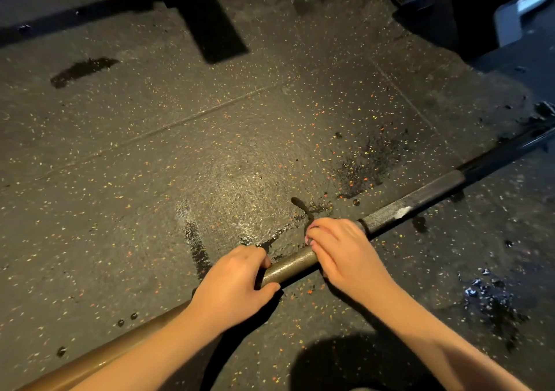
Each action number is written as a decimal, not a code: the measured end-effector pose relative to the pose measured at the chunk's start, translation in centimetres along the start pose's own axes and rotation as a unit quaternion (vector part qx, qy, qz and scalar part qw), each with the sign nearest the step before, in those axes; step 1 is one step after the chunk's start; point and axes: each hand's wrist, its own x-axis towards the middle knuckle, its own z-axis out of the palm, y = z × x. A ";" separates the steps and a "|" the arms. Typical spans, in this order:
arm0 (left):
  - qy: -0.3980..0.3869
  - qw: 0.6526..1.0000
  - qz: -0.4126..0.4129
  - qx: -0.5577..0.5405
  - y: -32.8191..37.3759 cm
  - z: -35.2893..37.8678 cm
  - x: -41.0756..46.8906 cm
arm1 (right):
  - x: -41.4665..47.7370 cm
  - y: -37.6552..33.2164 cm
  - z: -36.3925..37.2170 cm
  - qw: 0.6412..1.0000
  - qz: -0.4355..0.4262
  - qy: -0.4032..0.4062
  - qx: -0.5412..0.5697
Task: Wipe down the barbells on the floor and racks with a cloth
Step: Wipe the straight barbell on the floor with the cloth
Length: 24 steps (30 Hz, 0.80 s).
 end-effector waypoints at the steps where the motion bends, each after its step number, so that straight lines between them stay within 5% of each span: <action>1: 0.004 1.000 0.003 0.000 0.0 -0.1 0.0 | 0.2 0.9 -0.5 1.000 0.009 0.016 -0.016; 5: 0.003 1.000 0.013 0.018 -0.1 0.1 0.1 | 0.4 -1.3 -0.2 0.988 0.082 0.132 -0.008; 10: 0.004 0.999 0.024 0.026 -0.1 0.2 0.2 | -0.2 -2.2 1.1 0.998 -0.062 0.018 0.026; 16: -0.003 0.998 0.035 0.050 -0.1 -0.3 0.6 | 0.5 1.6 -0.9 0.979 0.123 0.158 -0.043; 21: -0.011 0.993 0.082 0.089 -0.9 0.7 0.7 | -0.1 -1.7 1.2 0.998 -0.038 0.041 0.008; 24: -0.011 0.987 0.126 0.103 -0.7 1.2 1.4 | 0.4 2.4 -0.8 0.998 -0.011 0.052 -0.043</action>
